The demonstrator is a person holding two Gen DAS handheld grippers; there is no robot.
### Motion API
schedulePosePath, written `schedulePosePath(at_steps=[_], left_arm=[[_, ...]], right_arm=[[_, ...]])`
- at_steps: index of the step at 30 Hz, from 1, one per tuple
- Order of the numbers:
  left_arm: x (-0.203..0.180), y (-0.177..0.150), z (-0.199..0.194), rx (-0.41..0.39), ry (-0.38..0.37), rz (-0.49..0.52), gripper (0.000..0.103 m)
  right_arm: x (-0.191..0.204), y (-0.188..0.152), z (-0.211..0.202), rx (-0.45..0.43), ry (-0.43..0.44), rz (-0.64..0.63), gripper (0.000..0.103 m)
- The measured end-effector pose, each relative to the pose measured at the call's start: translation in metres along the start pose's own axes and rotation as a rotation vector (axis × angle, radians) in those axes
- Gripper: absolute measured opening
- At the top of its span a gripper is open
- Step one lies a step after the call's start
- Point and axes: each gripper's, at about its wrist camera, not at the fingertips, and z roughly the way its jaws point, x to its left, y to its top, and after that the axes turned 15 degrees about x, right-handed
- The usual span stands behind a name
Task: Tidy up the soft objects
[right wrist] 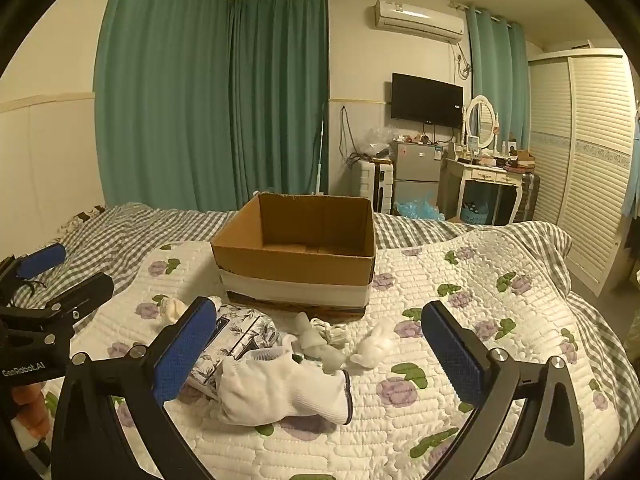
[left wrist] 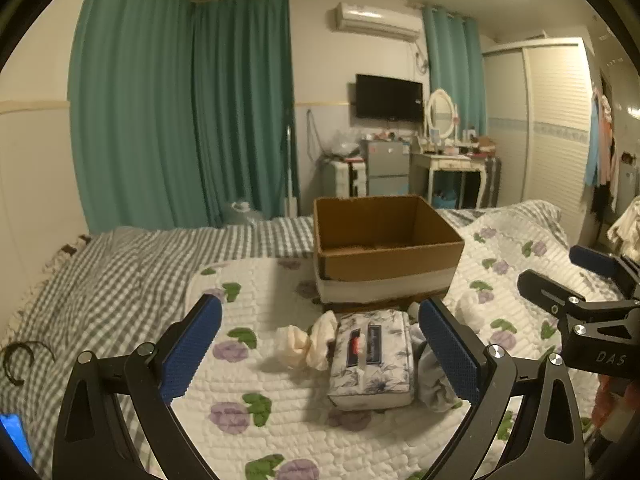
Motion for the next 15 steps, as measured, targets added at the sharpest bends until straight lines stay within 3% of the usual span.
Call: schedulePosePath(at_steps=[15], left_arm=[[-0.0007, -0.0022, 0.0029, 0.017, 0.013, -0.002, 0.101]], right_arm=[[0.0022, -0.0012, 0.0038, 0.018, 0.006, -0.004, 0.103]])
